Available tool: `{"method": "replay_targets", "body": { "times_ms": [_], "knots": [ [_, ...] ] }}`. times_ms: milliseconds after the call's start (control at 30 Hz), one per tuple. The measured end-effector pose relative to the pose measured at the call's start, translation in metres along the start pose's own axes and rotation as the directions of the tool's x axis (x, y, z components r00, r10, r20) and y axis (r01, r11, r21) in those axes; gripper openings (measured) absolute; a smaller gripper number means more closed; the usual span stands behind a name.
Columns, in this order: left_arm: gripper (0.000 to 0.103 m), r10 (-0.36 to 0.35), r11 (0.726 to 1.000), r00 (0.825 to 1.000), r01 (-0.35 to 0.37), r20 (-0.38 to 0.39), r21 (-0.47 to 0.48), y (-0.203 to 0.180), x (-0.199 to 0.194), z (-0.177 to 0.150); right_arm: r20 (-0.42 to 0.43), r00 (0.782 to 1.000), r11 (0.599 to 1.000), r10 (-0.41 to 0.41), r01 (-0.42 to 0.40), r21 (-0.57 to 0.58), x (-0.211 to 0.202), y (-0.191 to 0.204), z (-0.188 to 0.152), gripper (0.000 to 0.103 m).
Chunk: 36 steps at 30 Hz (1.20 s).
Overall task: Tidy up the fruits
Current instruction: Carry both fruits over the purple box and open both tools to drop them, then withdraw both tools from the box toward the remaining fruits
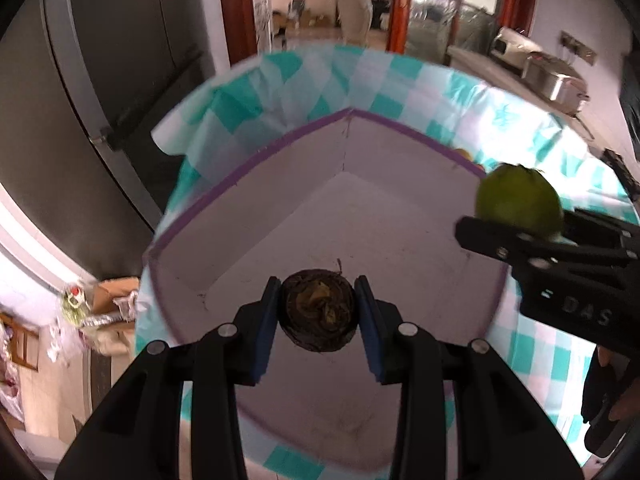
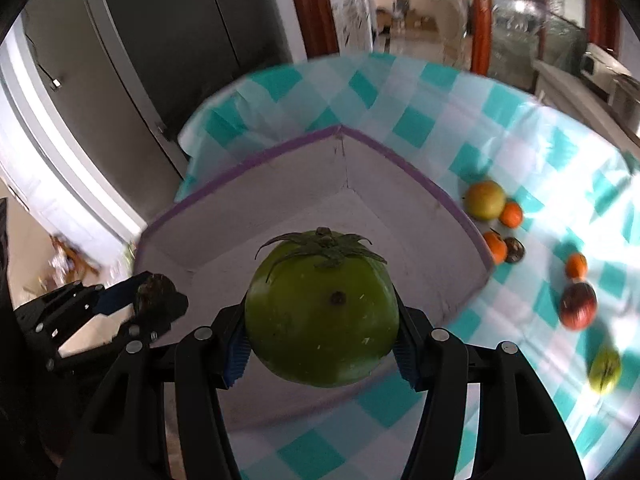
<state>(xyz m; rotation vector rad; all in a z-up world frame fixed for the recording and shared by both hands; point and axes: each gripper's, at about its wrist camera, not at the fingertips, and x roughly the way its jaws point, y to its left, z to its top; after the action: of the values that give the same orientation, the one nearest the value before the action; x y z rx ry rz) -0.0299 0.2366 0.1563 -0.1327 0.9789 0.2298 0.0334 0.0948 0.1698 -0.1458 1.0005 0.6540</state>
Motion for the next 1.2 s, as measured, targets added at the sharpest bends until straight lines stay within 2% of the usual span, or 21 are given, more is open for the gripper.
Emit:
{"method": "replay_targets", "body": {
  "times_ms": [100, 233, 400, 467, 600, 700, 767, 833, 933, 1033, 1067, 1133, 1167, 1200],
  "knots": [
    [0.038, 0.017, 0.999, 0.997, -0.019, -0.070, -0.040, 0.006, 0.032, 0.013, -0.083, 0.996, 0.998, -0.028, 0.023, -0.055, 0.035, 0.000, 0.022, 0.058],
    [0.038, 0.035, 0.993, 0.983, -0.055, -0.178, -0.108, 0.021, 0.071, 0.024, -0.186, 0.981, 0.993, -0.051, 0.030, -0.115, 0.085, 0.001, 0.048, 0.058],
    [0.038, 0.099, 0.980, 0.953, -0.144, -0.287, -0.139, 0.038, 0.116, 0.035, -0.308, 0.946, 0.977, -0.103, 0.038, -0.212, 0.149, 0.013, 0.077, 0.058],
    [0.038, 0.103, 0.972, 0.937, -0.165, -0.334, -0.165, 0.044, 0.128, 0.037, -0.345, 0.931, 0.969, -0.122, 0.036, -0.245, 0.171, 0.019, 0.082, 0.058],
    [0.039, 0.098, 0.963, 0.916, -0.186, -0.390, -0.196, 0.049, 0.140, 0.036, -0.406, 0.905, 0.964, -0.131, 0.021, -0.265, 0.200, 0.024, 0.083, 0.058],
    [0.039, 0.099, 0.960, 0.903, -0.197, -0.418, -0.200, 0.050, 0.145, 0.034, -0.425, 0.895, 0.965, -0.136, 0.022, -0.261, 0.213, 0.023, 0.083, 0.058],
    [0.052, 0.105, 0.958, 0.899, -0.206, -0.426, -0.198, 0.049, 0.145, 0.034, -0.437, 0.889, 0.967, -0.140, 0.027, -0.254, 0.219, 0.021, 0.081, 0.058],
    [0.071, 0.111, 0.958, 0.896, -0.212, -0.430, -0.193, 0.048, 0.145, 0.034, -0.446, 0.883, 0.968, -0.145, 0.034, -0.248, 0.222, 0.019, 0.080, 0.059],
    [0.082, 0.102, 0.961, 0.899, -0.200, -0.426, -0.192, 0.043, 0.143, 0.036, -0.426, 0.892, 0.969, -0.149, 0.046, -0.242, 0.219, 0.021, 0.081, 0.059],
    [0.084, 0.084, 0.967, 0.908, -0.173, -0.409, -0.184, 0.034, 0.136, 0.039, -0.407, 0.905, 0.979, -0.124, 0.044, -0.200, 0.207, 0.020, 0.087, 0.070],
    [0.084, 0.064, 0.971, 0.925, -0.145, -0.375, -0.192, 0.031, 0.128, 0.041, -0.387, 0.914, 0.980, -0.124, 0.052, -0.191, 0.197, 0.021, 0.092, 0.071],
    [0.084, 0.029, 0.978, 0.967, -0.080, -0.254, -0.191, 0.024, 0.100, 0.049, -0.354, 0.929, 0.985, -0.109, 0.053, -0.163, 0.172, 0.019, 0.100, 0.071],
    [0.084, 0.037, 0.980, 0.977, -0.076, -0.212, -0.181, 0.021, 0.088, 0.050, -0.318, 0.945, 0.991, -0.082, 0.043, -0.128, 0.150, 0.017, 0.106, 0.071],
    [0.084, 0.041, 0.984, 0.990, -0.064, -0.134, -0.169, 0.018, 0.067, 0.052, -0.282, 0.957, 0.994, -0.066, 0.039, -0.100, 0.132, 0.015, 0.110, 0.072]
  ]
}}
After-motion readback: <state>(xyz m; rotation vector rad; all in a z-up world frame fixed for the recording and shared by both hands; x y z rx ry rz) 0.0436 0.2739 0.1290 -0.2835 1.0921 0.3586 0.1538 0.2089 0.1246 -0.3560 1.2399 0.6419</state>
